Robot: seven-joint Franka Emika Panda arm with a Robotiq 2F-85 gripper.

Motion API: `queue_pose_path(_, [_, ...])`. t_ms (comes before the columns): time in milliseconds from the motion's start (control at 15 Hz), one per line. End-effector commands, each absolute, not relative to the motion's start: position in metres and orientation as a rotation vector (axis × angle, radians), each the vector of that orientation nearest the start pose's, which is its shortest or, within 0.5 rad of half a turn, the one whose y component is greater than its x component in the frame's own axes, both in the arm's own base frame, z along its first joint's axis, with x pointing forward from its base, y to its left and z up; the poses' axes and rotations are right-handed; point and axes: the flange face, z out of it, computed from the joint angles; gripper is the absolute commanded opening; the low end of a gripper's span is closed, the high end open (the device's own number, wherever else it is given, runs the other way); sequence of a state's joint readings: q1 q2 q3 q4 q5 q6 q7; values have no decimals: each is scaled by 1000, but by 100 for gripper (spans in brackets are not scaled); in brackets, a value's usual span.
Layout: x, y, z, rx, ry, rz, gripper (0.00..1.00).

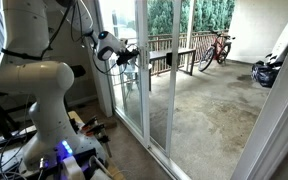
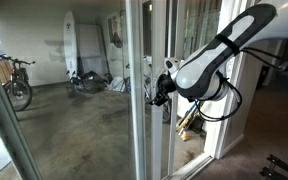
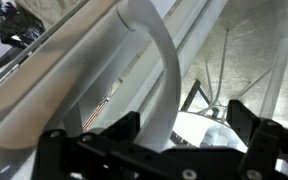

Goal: Open the glass door by sliding it to the left

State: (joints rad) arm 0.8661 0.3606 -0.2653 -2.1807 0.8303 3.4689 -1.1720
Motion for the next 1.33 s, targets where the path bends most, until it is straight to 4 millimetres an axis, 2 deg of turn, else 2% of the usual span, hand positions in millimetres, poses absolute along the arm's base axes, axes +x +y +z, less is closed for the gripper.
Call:
queue_pose_path(0, [514, 280, 372, -2589, -1379, -1512, 100])
queue_pose_path(200, [527, 270, 379, -2628, -1333, -1559, 100])
queue_pose_path(267, [525, 269, 373, -2642, -1328, -1567, 100])
queue_pose_path(333, [516, 270, 357, -2649, -1329, -1582, 100])
queue_pose_path(400, [529, 278, 373, -2653, -1348, -1581, 100])
queue_pose_path(467, [528, 280, 370, -2661, -1377, -1585, 100])
queue_pose_path(533, [507, 274, 344, -2664, -1375, -1599, 100])
queue_pose_path(600, [521, 286, 368, -2671, -1399, -1599, 100])
queue_pose_path(667, [518, 290, 368, -2669, -1408, -1616, 100])
queue_pose_path(733, [504, 287, 357, -2666, -1363, -1619, 100])
queue_pose_path(800, [504, 295, 365, -2669, -1318, -1614, 100])
queue_pose_path(933, [479, 290, 353, -2663, -1209, -1447, 100])
queue_pose_path(1000, [504, 268, 339, -2771, -1209, -1484, 100])
queue_pose_path(1267, [496, 266, 344, -2753, -1159, -1460, 100])
